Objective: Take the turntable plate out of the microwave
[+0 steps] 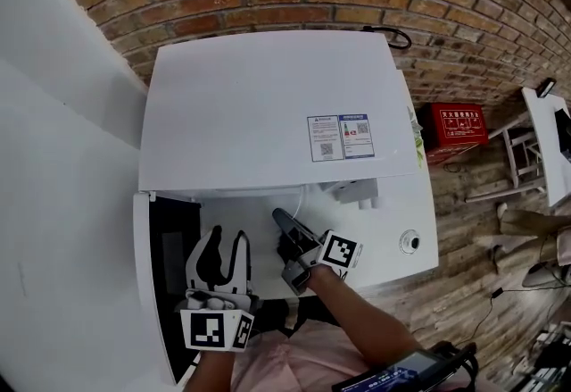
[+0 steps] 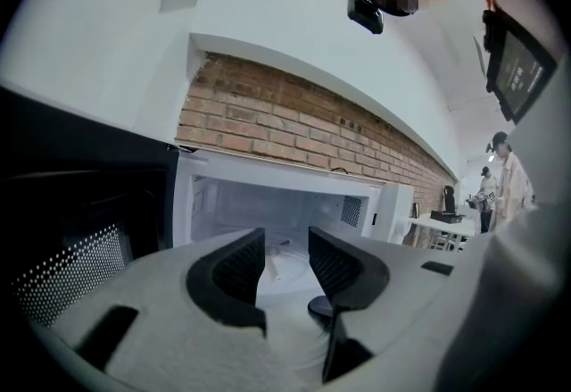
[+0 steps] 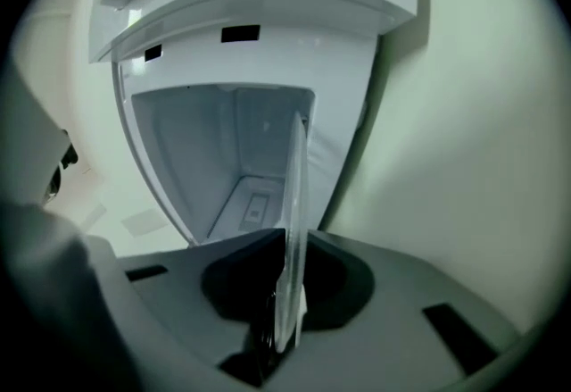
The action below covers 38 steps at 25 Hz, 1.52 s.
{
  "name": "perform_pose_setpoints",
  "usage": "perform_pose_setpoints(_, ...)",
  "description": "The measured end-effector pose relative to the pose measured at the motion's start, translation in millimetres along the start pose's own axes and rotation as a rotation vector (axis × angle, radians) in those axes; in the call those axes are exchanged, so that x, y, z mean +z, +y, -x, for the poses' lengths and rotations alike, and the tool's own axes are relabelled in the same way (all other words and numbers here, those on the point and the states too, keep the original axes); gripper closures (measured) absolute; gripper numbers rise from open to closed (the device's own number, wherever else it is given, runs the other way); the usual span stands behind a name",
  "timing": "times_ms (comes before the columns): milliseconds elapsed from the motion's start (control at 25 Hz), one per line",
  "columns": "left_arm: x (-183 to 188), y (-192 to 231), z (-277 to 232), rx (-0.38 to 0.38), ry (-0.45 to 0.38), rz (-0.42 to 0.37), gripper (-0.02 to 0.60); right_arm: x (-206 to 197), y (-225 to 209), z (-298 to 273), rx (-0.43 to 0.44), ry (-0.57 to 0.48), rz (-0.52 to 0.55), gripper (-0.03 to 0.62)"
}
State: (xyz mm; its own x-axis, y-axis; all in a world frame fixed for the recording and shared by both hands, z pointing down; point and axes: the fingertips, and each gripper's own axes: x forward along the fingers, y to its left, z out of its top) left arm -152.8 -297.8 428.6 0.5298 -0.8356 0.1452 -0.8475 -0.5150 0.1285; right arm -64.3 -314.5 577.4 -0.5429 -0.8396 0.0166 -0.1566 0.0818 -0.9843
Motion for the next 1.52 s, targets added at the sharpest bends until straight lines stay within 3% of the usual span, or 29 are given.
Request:
perform_pose_setpoints(120, 0.6, 3.0, -0.1, 0.004, -0.001, 0.001, 0.42, -2.8, 1.7, 2.9, 0.031, 0.008, 0.027, 0.547)
perform_pose_setpoints(200, -0.6, 5.9, 0.7, 0.012, 0.001, 0.003, 0.42, -1.3, -1.1, -2.6, 0.036, 0.017, 0.014, 0.512)
perform_pose_setpoints(360, -4.6, 9.6, 3.2, 0.024, 0.008, 0.003, 0.42, 1.1, -6.9, -8.6, 0.032, 0.036, -0.021, 0.505)
perform_pose_setpoints(640, -8.0, 6.6, 11.7, 0.054, 0.015, -0.003, 0.42, -0.7, -12.0, -9.0, 0.008, 0.08, -0.048, 0.563)
perform_pose_setpoints(960, -15.6, 2.8, 42.1, 0.13, 0.027, 0.009, 0.416, 1.0, -6.3, 24.1, -0.009, 0.082, -0.108, 0.565)
perform_pose_setpoints(1320, -42.3, -21.9, 102.4, 0.054, 0.037, 0.056, 0.368, -24.2, 40.2, 97.9, 0.084, -0.014, -0.129, 0.565)
perform_pose_setpoints(1520, -30.7, -31.3, 125.9, 0.0, -0.019, 0.147, 0.299, -28.8, 96.1, 132.4, 0.182, -0.041, -0.116, 0.565)
